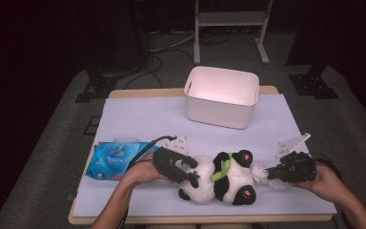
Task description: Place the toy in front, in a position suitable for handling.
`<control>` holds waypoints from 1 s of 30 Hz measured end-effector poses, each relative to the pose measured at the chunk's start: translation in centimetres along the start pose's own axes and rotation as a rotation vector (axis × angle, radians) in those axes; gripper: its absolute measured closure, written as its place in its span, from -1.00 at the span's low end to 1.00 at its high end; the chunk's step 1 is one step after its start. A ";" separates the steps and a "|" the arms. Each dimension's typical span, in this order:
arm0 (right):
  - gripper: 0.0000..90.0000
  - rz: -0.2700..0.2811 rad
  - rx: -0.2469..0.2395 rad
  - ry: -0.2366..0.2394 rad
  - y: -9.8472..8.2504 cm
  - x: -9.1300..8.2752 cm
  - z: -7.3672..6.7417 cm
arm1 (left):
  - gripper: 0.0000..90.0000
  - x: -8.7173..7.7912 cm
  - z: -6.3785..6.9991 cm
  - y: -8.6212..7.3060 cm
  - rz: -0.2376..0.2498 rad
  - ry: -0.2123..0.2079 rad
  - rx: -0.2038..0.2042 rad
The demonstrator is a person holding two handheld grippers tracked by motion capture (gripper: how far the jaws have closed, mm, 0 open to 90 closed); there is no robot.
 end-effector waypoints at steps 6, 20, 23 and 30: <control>0.85 0.025 0.122 -0.047 -3.1 -0.3 2.5 | -0.02 0.0 0.0 0.0 -0.004 0.001 0.003; 0.22 0.063 0.262 -0.074 -6.3 -0.4 4.5 | -0.04 0.0 0.0 0.0 -0.004 0.003 0.005; 0.17 0.062 0.262 -0.075 -6.1 -0.7 4.5 | -0.04 0.0 0.0 0.0 -0.003 0.003 0.006; 0.13 0.083 0.252 -0.075 -5.3 -2.1 4.5 | -0.10 0.0 -0.1 -0.1 -0.010 0.006 0.004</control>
Point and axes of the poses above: each handheld gripper's, and its own axes: x roughly forward along the jaws, y roughly out of its top, z roughly to its right, the point moved 5 cm from there along x, roughly forward along the jaws, and after that the axes turned 3 degrees about -x, right-handed, at the moved point
